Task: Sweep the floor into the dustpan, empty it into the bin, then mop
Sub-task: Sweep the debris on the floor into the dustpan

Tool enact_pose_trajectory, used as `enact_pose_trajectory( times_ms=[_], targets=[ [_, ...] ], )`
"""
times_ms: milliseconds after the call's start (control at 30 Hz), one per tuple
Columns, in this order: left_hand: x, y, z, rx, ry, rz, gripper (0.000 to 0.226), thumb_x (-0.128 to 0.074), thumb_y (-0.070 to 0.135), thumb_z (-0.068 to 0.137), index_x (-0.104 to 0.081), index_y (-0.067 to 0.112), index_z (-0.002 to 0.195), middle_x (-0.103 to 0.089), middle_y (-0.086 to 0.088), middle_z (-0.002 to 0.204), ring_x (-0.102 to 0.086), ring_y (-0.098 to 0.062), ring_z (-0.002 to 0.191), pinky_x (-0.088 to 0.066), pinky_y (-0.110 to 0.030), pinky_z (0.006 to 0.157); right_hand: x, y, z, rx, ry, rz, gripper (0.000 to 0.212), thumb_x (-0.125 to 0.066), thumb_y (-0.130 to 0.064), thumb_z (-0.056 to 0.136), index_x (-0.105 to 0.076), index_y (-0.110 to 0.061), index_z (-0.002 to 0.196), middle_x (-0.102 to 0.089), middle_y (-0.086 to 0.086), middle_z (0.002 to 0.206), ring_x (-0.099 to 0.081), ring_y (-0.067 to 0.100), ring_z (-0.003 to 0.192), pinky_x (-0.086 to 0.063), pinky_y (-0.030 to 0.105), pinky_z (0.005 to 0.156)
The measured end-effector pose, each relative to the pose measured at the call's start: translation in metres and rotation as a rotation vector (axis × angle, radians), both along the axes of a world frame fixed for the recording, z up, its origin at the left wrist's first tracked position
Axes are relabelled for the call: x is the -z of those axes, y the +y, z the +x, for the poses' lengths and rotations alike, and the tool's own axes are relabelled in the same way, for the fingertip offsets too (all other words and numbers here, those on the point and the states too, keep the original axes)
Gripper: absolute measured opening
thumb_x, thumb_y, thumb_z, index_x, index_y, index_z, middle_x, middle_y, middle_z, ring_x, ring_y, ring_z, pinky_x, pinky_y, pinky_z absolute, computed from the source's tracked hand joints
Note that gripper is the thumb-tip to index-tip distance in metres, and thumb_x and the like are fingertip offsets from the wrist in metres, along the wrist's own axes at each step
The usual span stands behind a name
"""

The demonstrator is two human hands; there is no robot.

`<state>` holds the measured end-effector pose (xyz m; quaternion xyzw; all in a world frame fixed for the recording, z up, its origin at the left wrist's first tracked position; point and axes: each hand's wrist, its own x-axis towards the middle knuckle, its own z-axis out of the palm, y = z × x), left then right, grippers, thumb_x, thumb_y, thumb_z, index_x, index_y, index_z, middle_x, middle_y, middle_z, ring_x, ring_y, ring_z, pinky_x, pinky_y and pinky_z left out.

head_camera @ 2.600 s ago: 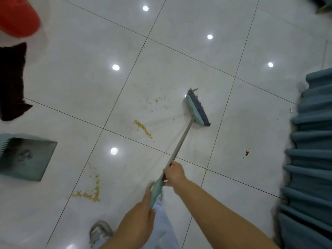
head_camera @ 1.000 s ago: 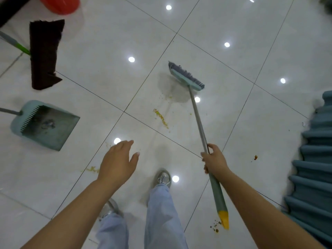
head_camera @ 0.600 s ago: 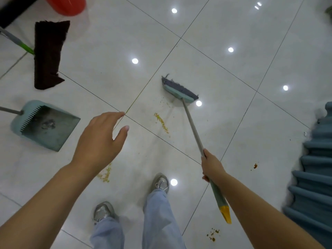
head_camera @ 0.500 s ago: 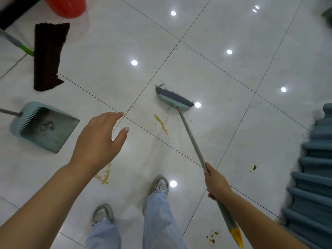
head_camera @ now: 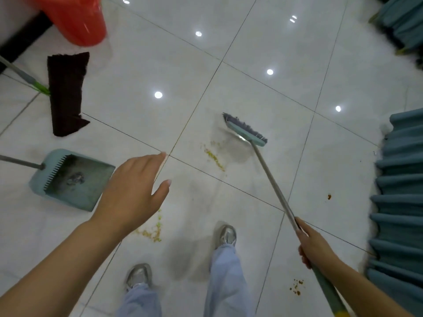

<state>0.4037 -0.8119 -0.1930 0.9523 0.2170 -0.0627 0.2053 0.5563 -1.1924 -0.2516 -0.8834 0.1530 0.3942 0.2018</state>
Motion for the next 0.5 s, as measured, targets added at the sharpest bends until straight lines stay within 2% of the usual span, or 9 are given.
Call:
enact_pose_trajectory(
  times_ms=[100,233,367,500],
  targets=[
    [-0.004,0.02,-0.019,0.104,0.002,0.097,0.06,-0.036,0.043,0.086,-0.052,0.007,0.13,-0.062,-0.012,0.121,-0.057,-0.032,0.11,-0.046,-0.047,0.095,0.026,0.035,-0.006,0.138,-0.021,0.014,0.04,-0.032,-0.02,0.104,-0.042,-0.028,0.142,-0.053,0.015,0.07,-0.047,0.019,0.05,-0.042,0.022,0.038],
    [-0.007,0.036,-0.036,0.174,-0.024,0.143,0.056,-0.041,0.042,0.085,-0.056,0.008,0.127,-0.064,-0.01,0.12,-0.06,-0.031,0.107,-0.049,-0.042,0.089,0.06,0.067,-0.026,0.205,0.012,0.022,0.038,-0.027,-0.014,0.102,-0.047,-0.014,0.136,-0.05,0.014,0.068,-0.045,0.019,0.044,-0.041,0.02,0.036],
    [0.002,0.037,-0.048,0.212,0.044,0.115,0.06,-0.036,0.046,0.085,-0.056,0.008,0.127,-0.063,-0.011,0.122,-0.06,-0.031,0.109,-0.049,-0.043,0.09,0.053,0.085,-0.09,0.243,0.083,0.085,0.039,-0.027,-0.015,0.103,-0.046,-0.02,0.136,-0.049,0.013,0.068,-0.045,0.018,0.046,-0.041,0.022,0.038],
    [0.012,0.025,-0.05,0.214,0.087,0.079,0.064,-0.033,0.048,0.085,-0.056,0.007,0.128,-0.062,-0.012,0.123,-0.059,-0.033,0.109,-0.049,-0.045,0.089,0.025,0.079,-0.153,0.282,0.152,0.148,0.04,-0.031,-0.024,0.104,-0.041,-0.032,0.141,-0.047,0.01,0.062,-0.043,0.016,0.046,-0.04,0.022,0.039]
  ],
)
